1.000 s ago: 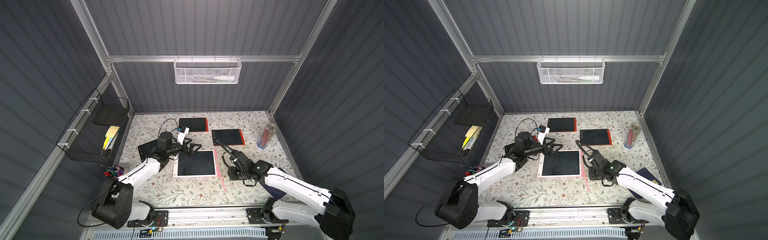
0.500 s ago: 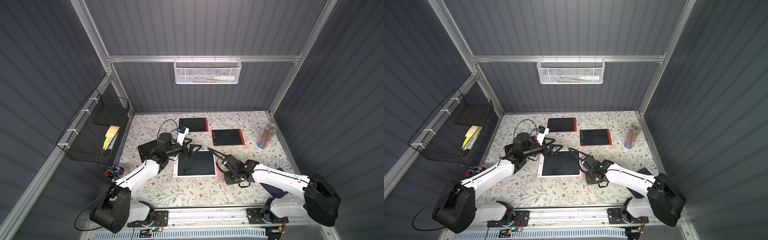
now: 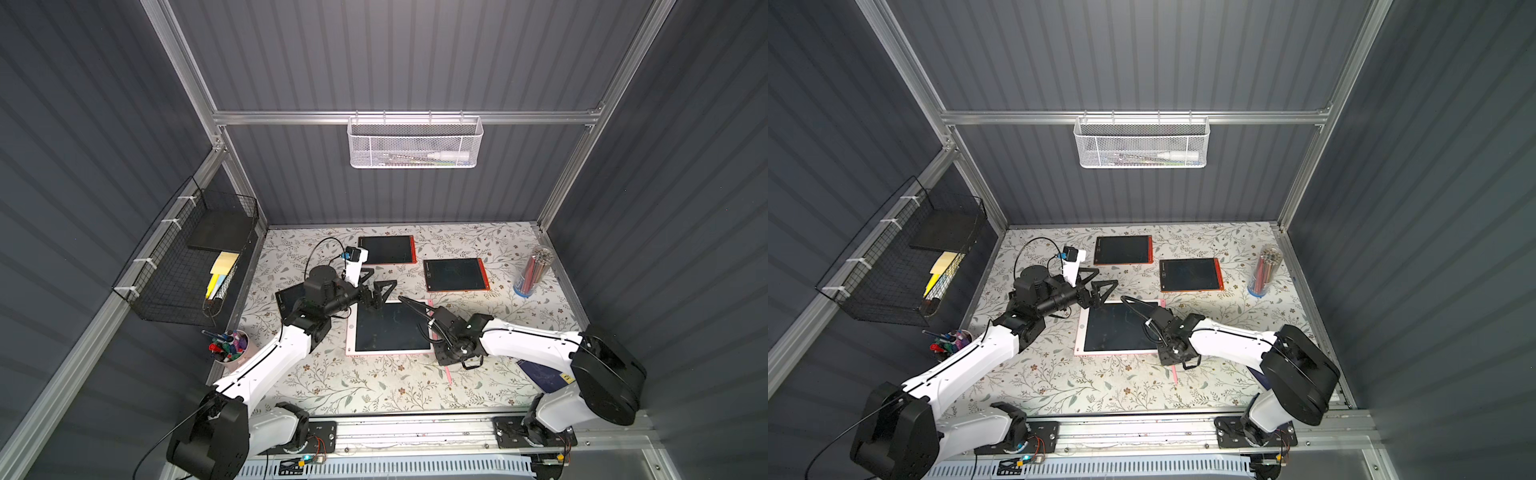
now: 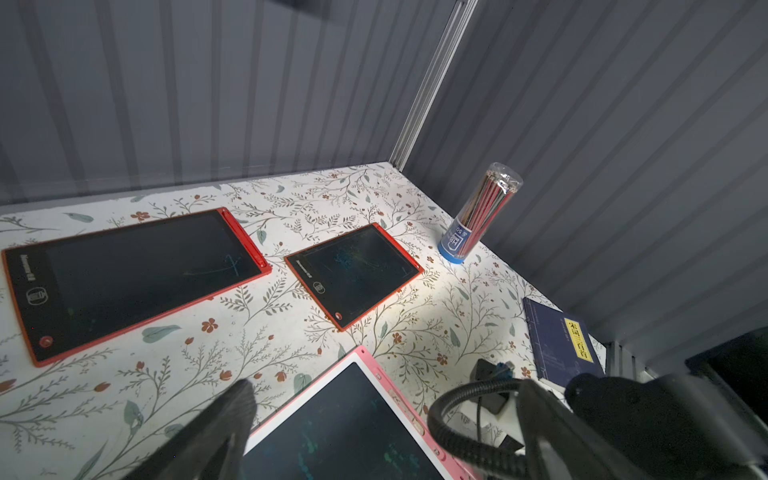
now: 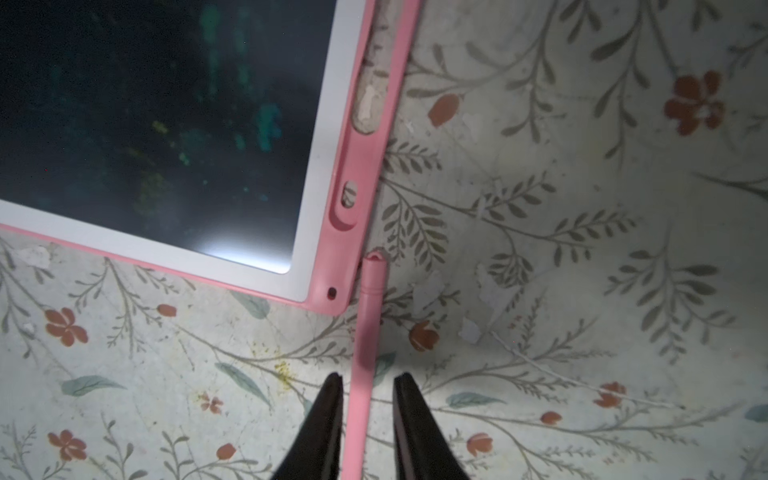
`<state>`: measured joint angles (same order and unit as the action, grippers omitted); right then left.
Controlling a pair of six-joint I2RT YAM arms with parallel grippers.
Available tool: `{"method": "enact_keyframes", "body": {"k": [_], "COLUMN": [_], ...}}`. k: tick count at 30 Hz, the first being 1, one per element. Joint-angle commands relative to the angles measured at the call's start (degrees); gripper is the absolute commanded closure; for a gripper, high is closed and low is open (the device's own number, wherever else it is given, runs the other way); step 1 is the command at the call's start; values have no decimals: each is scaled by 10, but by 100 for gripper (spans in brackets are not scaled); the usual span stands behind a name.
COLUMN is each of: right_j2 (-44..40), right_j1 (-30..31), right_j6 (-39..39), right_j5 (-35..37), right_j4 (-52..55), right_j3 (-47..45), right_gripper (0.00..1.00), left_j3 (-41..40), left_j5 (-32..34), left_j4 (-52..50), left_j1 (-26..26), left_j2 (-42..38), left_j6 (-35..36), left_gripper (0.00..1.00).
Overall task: Place the stylus back onto the writing tablet
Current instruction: Pick up the stylus from the center of the board.
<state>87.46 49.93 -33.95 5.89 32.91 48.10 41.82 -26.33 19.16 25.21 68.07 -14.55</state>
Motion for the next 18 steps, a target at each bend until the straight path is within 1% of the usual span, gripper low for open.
{"method": "enact_keyframes", "body": {"k": [1, 8, 11, 14, 16, 18], "right_j2": [16, 36, 43, 48, 49, 52], "right_j1": [2, 4, 4, 4, 3, 3], "right_j6": [-9, -11, -15, -19, -21, -21], "right_j5": [20, 19, 31, 36, 35, 37], "right_j4": [10, 6, 8, 7, -1, -5], "right_j3": [17, 15, 12, 7, 1, -1], "right_gripper": [75, 75, 75, 75, 75, 75], "left_j3": [-1, 2, 4, 25, 21, 15], "left_j5": [-4, -9, -21, -8, -22, -30], "left_j4": [-2, -2, -11, -50, -60, -79], "left_j1": [4, 4, 4, 4, 4, 4], "left_j2": [-16, -22, -23, -18, -25, -40], "left_j6": [1, 6, 3, -22, -48, -56], "left_gripper": [1, 1, 1, 1, 1, 1]}}
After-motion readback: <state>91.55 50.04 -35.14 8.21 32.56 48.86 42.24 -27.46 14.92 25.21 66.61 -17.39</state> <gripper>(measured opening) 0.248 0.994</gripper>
